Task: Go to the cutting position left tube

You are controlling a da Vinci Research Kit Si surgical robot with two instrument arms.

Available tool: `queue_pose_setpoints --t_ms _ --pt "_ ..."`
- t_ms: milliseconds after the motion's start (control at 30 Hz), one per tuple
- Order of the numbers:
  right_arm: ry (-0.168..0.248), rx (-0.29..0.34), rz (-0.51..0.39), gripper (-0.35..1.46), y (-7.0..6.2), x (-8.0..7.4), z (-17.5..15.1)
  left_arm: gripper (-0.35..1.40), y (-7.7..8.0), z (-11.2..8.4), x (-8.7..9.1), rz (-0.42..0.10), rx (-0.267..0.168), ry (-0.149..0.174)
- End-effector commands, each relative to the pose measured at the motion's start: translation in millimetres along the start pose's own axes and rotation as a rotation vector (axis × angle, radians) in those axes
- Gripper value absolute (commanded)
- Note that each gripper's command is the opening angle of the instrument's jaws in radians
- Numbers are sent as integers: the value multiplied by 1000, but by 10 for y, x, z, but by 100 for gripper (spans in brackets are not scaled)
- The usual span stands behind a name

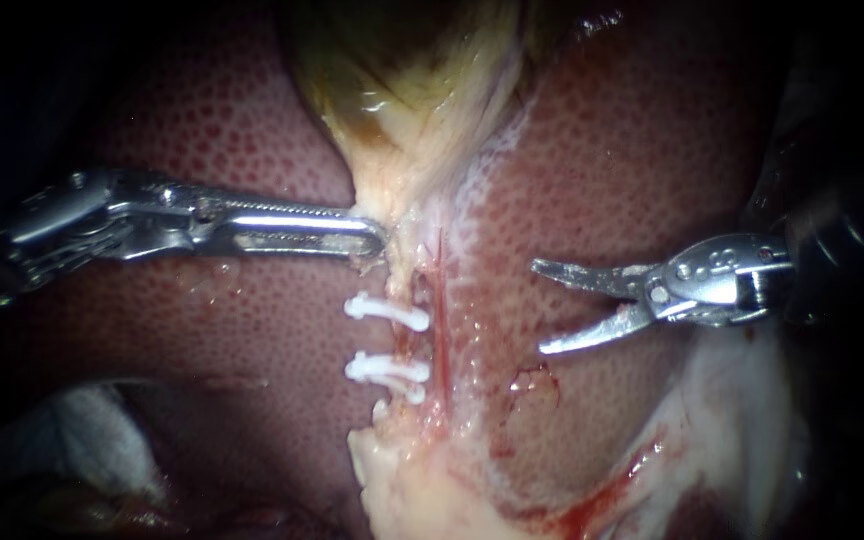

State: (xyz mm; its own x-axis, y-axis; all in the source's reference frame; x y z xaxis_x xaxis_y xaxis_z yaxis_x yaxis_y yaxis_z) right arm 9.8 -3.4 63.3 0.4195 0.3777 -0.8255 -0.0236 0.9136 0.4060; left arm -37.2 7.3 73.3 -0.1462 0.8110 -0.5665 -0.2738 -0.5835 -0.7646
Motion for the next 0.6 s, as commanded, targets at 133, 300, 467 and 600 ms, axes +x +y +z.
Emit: queue_pose_setpoints --t_ms 133,300,467,600 --pt "1 6 0 143 0 0 0 -35 2 -4 1 0 -2 -1" --pt "2 8 -1 143 0 -1 1 -35 6 -21 11 -6 -4 0" --pt "3 11 -1 143 0 -1 1 -35 10 -55 35 -23 13 23" --pt "3 11 -1 143 0 -1 1 -35 14 -86 57 -6 20 62"
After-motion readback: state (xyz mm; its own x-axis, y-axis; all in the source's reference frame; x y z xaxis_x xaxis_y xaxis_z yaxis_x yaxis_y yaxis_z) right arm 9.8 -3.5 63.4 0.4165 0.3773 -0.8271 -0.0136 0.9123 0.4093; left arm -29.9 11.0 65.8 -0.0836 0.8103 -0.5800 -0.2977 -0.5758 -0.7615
